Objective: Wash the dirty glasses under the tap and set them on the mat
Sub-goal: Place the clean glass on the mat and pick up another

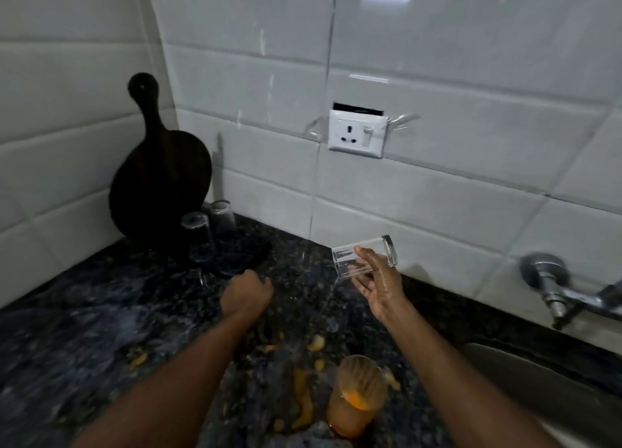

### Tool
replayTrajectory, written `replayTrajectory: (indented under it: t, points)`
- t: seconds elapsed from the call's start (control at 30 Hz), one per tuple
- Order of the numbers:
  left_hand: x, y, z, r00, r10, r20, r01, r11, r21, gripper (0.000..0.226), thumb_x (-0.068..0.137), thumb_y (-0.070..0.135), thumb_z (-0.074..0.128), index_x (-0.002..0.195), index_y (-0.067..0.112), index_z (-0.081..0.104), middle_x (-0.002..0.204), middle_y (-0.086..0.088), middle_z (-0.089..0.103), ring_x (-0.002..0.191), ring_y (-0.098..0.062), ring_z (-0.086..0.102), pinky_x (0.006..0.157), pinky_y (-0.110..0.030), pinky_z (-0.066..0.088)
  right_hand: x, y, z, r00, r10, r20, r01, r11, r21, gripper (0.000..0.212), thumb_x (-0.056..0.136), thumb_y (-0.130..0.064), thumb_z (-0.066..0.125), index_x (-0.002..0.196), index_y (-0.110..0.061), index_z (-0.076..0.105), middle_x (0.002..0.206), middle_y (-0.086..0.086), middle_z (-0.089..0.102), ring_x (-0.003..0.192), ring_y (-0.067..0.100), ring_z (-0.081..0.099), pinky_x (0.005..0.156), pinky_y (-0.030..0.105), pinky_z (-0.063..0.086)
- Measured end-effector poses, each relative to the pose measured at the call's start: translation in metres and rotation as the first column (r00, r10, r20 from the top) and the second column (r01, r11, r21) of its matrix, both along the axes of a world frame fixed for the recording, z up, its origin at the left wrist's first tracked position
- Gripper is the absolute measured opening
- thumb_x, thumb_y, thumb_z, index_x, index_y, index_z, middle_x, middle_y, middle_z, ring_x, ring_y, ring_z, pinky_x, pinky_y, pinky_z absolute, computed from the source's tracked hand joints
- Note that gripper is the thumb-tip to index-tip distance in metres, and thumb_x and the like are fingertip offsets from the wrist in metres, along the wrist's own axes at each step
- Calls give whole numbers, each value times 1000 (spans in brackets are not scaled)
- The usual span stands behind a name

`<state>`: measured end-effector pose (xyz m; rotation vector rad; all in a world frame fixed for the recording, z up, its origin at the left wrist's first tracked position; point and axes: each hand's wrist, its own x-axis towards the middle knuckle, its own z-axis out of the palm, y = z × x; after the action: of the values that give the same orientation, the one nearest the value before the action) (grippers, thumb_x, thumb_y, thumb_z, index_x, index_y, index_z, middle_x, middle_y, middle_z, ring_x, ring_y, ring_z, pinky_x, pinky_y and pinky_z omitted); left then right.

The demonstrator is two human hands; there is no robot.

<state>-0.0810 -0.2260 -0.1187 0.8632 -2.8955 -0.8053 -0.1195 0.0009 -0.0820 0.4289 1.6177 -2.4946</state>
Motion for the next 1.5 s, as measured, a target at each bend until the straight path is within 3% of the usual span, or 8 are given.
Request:
replayTrajectory:
  t: [0.17, 0.27, 0.37, 0.5, 0.67, 0.9, 1.07, 1.5]
  points:
    - [4, -64, -39, 986, 42, 162, -20, 991, -131, 98, 92, 68, 40, 153, -5, 17, 160, -25, 19, 149, -38, 16, 121, -48, 18, -27, -69, -15, 988, 131, -84, -117, 981, 157, 62, 67, -9, 85, 121, -19, 56, 87, 14, 62, 72, 23, 59, 63, 30, 56]
    - [7, -89, -56, 967, -31, 252, 76, 982, -171, 114, 86, 81, 30, 155, -6, 5, 163, -25, 4, 152, -37, 6, 123, -46, 12, -43, -110, -20, 971, 204, -122, -140, 906, 400, 67, 57, -19, 91, 117, -12, 61, 87, 13, 68, 71, 21, 65, 62, 31, 57]
    - [4, -99, -55, 961, -58, 269, 125, 963, -239, 113, 82, 84, 36, 151, -5, 25, 160, -26, 20, 148, -38, 22, 116, -44, 29, -56, -153, -20, 949, 261, -178, -102, 785, 611, 75, 47, -35, 94, 112, -15, 62, 92, 6, 72, 80, 20, 70, 66, 31, 57]
    - [-9, -105, -41, 959, -106, 265, 177, 949, -261, 87, 69, 85, 56, 123, 17, 64, 133, -12, 60, 125, -30, 55, 95, -38, 50, -70, -201, -19, 891, 378, -249, -99, 699, 708, 68, 57, -26, 94, 111, -26, 54, 92, -9, 68, 80, 8, 65, 66, 14, 49]
    - [-21, -110, -32, 954, -89, 287, 154, 965, -211, 79, 61, 80, 71, 112, 20, 65, 114, -4, 69, 109, -24, 65, 82, -33, 52, -87, -235, -18, 818, 512, -262, -122, 600, 790, 72, 58, -24, 94, 117, -21, 53, 96, -6, 68, 79, 7, 62, 65, 7, 45]
    - [-24, -111, -33, 953, -93, 289, 150, 972, -180, 73, 64, 74, 74, 110, 18, 66, 114, -4, 69, 110, -23, 65, 85, -33, 51, -100, -260, -30, 743, 635, -211, -143, 459, 877, 80, 53, -32, 93, 123, -24, 54, 114, -3, 69, 105, 15, 65, 93, 31, 53]
    - [-26, -110, -34, 954, -91, 286, 139, 978, -153, 73, 66, 71, 75, 112, 16, 65, 113, -4, 69, 109, -23, 65, 85, -33, 51, -99, -266, -36, 712, 682, -167, -168, 396, 903, 82, 58, -29, 91, 129, -22, 52, 118, -2, 68, 107, 15, 63, 87, 21, 46]
    - [-31, -107, -41, 937, -68, 343, 102, 992, -81, 80, 68, 65, 78, 126, 14, 59, 135, -15, 58, 137, -38, 43, 106, -50, 45, -99, -263, -42, 709, 705, 17, -337, 317, 886, 92, 71, -29, 87, 142, -16, 30, 135, 5, 57, 123, 23, 55, 90, 20, 38]
